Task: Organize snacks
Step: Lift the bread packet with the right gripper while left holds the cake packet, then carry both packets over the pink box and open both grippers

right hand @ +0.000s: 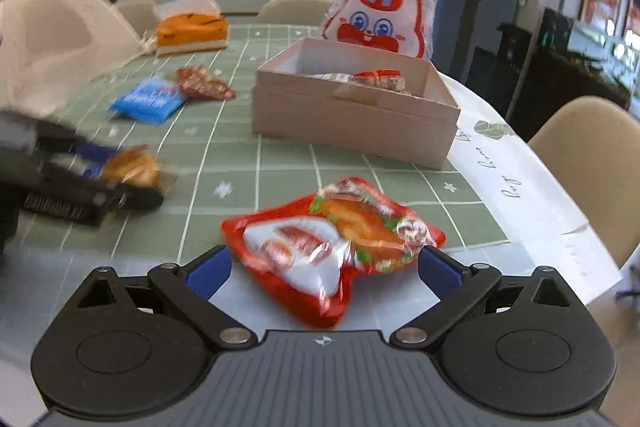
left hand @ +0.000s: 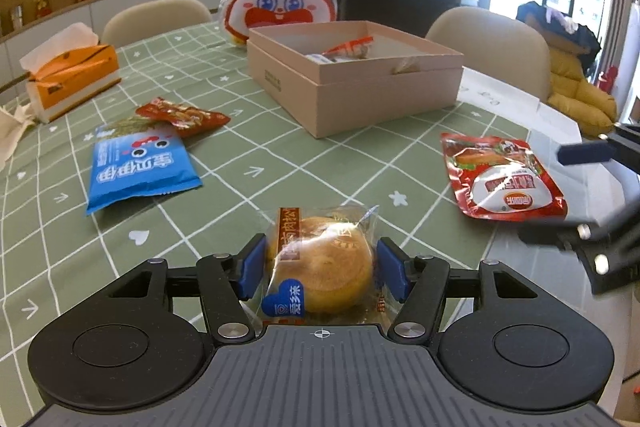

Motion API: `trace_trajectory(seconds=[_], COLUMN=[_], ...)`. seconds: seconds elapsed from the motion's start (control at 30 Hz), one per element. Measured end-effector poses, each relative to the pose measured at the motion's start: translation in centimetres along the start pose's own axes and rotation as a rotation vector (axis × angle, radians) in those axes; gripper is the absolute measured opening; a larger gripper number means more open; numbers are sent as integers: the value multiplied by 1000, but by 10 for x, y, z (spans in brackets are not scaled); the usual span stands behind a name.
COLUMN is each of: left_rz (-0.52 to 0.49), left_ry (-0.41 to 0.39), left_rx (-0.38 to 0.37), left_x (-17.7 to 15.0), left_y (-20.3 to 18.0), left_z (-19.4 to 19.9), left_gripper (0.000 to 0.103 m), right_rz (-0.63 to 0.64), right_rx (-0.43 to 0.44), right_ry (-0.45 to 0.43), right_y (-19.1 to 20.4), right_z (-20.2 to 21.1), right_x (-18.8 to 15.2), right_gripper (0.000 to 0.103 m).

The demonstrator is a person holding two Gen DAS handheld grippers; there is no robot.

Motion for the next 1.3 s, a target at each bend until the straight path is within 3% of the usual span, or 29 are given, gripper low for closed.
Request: trace_trajectory(seconds=[0.1, 0.3, 0.47, 0.53, 0.7, 1.0, 1.2, 1.27, 1.3], left_rz=[13, 5, 8, 11, 16, 17, 18, 26, 34], left_ry=[-5, -8, -9, -11, -13, -14, -14, -16, -15], left_rx=[-8, 0, -1, -4, -7, -6, -6, -13, -21], left_x=[-1, -1, -1, -1, -2, -1, -1, -1, -1], left_y=[1, 0, 0, 0, 1, 1, 1, 1, 2], left_z=[1, 1, 1, 1, 2, 2, 2, 3, 3], left_gripper=[65, 65, 65, 65, 65, 65, 65, 65, 65], right_rz=[44, -62, -258, -261, -145, -220, -197, -189, -188], right_rx=[-101, -262, -34, 19, -59, 40, 45, 38, 39], right_ry=[23, 51, -28, -28, 68, 129, 111, 91, 85], right_y=[-10, -61, -50, -35, -11, -7, -7, -8, -9], right_z=[4, 15, 24, 13, -38, -58, -41, -31, -26], right_x=[-12, -18, 2, 12, 21, 22, 22, 25, 27], right_gripper=[100, 100, 100, 100, 100, 99, 82, 74, 65])
Point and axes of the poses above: each gripper's, at about its wrist camera, not at the fingertips, and z roughly against the way its jaws point, y to its left, x to its top, the point moved 10 cm from there along -z, roughly the way its jaws point, and after that the axes turned 4 degrees about y, right-handed, at the moved point
